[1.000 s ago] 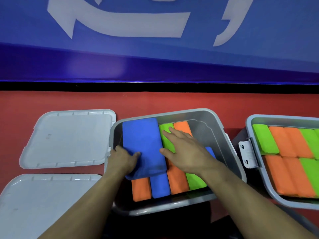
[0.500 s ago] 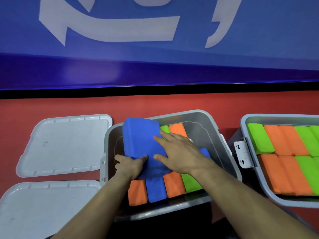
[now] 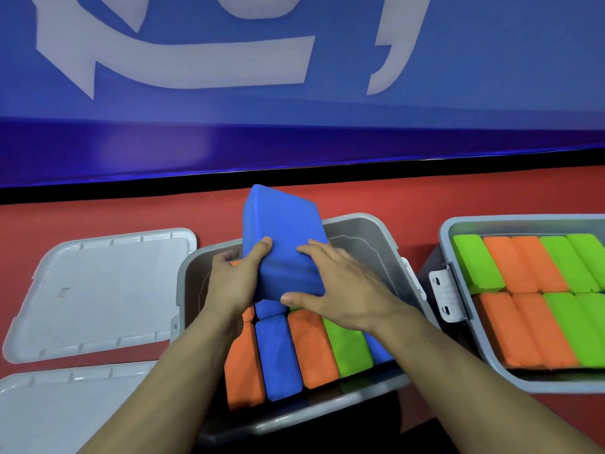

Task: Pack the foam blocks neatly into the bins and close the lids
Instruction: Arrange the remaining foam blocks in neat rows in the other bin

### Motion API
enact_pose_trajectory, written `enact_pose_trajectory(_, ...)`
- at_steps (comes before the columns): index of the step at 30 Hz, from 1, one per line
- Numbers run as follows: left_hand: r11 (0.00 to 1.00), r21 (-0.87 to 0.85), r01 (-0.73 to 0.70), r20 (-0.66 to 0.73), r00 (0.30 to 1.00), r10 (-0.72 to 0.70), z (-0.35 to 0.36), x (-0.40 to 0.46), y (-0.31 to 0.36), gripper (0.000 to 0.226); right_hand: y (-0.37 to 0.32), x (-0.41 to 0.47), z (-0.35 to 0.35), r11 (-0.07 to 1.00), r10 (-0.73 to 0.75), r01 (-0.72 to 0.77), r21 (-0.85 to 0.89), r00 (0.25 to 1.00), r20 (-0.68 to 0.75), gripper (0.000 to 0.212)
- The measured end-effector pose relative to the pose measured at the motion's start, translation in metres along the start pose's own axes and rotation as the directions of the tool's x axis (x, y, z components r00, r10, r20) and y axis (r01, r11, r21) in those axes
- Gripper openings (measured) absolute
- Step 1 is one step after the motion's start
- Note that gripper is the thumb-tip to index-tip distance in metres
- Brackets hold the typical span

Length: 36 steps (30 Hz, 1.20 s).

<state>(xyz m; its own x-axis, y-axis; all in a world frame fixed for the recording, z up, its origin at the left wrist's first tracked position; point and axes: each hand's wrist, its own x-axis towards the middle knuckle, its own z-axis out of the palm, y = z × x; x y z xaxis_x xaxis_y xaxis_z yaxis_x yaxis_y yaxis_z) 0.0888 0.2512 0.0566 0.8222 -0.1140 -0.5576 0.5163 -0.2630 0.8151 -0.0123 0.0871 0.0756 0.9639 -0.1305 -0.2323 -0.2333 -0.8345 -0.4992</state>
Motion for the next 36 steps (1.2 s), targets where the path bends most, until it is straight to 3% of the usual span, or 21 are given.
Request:
enact_pose_trajectory(2,0.997,-0.068,0.043,0.044,0.998,-0.040,0.005,-0.002,0.004,0.070,0.005,0.001,0.000,0.998,-0.058,0.057,-0.031,0.997,-0.047,0.098)
enact_pose_trajectory(4,0.986,-0.116,0.117,0.094,0.990,-0.107,0.009,-0.006,0.008,0.048,0.008,0.003,-0.002,0.993,-0.104,0.097,-0.067,0.988,-0.111,0.099)
enact_pose_trajectory(7,0.978,-0.129,0.167,0.100,0.983,-0.154,0.012,-0.013,0.013,0.049,0.012,0.005,-0.006,0.984,-0.152,0.134,-0.114,0.974,-0.166,0.098)
enact_pose_trajectory(11,0.977,-0.133,0.165,0.110,0.982,-0.151,0.012,-0.015,0.014,0.050,0.019,0.004,-0.010,0.976,-0.190,0.173,-0.132,0.974,-0.125,0.105)
enact_pose_trajectory(16,0.976,-0.201,0.079,0.216,0.976,-0.035,0.014,-0.022,0.022,0.046,0.023,0.004,-0.015,0.984,-0.177,0.163,-0.075,0.952,-0.250,0.091)
enact_pose_trajectory(18,0.970,-0.243,0.028,0.253,0.967,0.036,0.017,-0.025,0.028,0.042,0.025,0.004,-0.022,0.997,-0.075,0.078,-0.005,0.934,-0.350,0.083)
enact_pose_trajectory(20,0.969,-0.245,-0.039,0.222,0.970,0.095,0.020,-0.027,0.032,0.042,0.027,0.004,-0.034,0.991,0.117,-0.080,0.103,0.899,-0.422,0.077)
enact_pose_trajectory(23,0.971,-0.215,-0.104,0.203,0.968,0.148,0.024,-0.028,0.033,0.037,0.042,0.005,-0.048,0.916,0.390,-0.292,0.274,0.808,-0.442,0.075)
enact_pose_trajectory(25,0.970,-0.212,-0.116,0.209,0.965,0.160,0.024,-0.029,0.032,0.027,0.052,0.005,-0.051,0.869,0.490,-0.377,0.322,0.748,-0.447,0.074)
enact_pose_trajectory(31,0.972,-0.202,-0.122,0.212,0.963,0.165,0.023,-0.028,0.029,0.034,0.063,0.006,-0.050,0.809,0.583,-0.441,0.389,0.688,-0.432,0.074)
enact_pose_trajectory(36,0.977,-0.175,-0.124,0.209,0.965,0.160,0.021,-0.029,0.029,0.047,0.060,0.009,-0.049,0.822,0.569,-0.484,0.300,0.682,-0.460,0.072)
